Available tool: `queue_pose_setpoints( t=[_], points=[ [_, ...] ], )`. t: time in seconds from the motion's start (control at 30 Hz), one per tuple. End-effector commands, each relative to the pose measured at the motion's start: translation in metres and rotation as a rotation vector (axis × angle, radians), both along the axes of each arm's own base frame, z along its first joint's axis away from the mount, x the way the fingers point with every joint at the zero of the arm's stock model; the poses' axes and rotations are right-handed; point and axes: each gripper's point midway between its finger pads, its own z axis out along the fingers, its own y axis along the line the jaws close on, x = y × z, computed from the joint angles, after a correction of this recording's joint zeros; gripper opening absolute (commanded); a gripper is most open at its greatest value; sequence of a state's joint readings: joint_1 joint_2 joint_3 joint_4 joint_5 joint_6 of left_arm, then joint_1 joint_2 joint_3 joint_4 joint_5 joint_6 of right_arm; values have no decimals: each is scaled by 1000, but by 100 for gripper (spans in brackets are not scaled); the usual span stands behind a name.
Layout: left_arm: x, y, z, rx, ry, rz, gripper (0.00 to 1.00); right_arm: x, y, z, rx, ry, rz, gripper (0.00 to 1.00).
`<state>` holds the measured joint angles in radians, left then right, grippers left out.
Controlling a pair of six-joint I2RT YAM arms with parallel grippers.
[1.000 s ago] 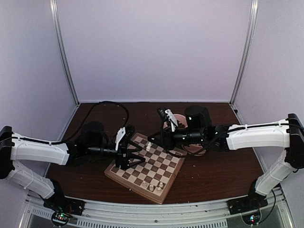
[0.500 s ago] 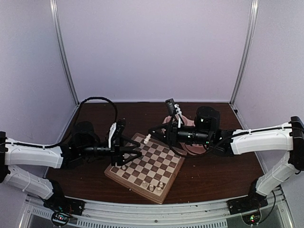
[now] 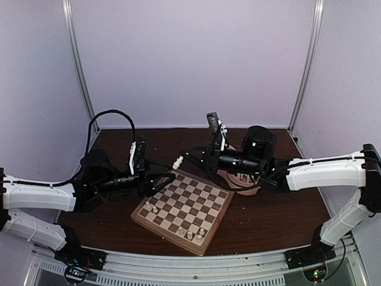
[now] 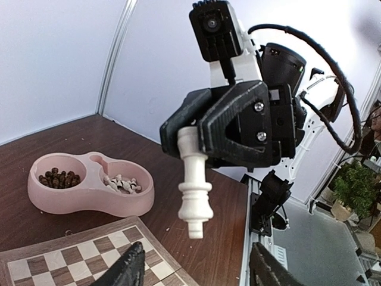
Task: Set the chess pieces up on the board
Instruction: Pass from the right arm to the left
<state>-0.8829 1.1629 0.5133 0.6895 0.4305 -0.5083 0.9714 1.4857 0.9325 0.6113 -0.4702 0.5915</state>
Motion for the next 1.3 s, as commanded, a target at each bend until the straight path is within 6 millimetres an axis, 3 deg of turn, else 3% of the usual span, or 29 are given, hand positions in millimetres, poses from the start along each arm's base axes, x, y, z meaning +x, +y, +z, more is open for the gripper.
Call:
queue_pose_setpoints(
  t=[0.0,0.2,0.53,0.73,1.0,1.1,1.27],
  points=[
    [0,-6,27,-94,-48,-30,55,-5,6,24,49,-22,21,5],
    [0,-6,37,-137,-78,-30,45,-8,4,21,41,-28,12,5],
    [-2,-4,43,-157,-89,-35,46,-10,1,23,35,-37,10,5],
    [-5,-3,46,-164,-102,-43,16,-10,2,21,33,-34,12,5],
    [-5,-2,43,-152,-100,-39,16,-9,6,19,38,-31,14,5],
    [-5,-3,42,-145,-95,-40,24,-9,8,19,41,-28,17,5],
    [-5,-2,42,-144,-100,-42,25,-10,10,18,39,-31,19,5]
  ],
)
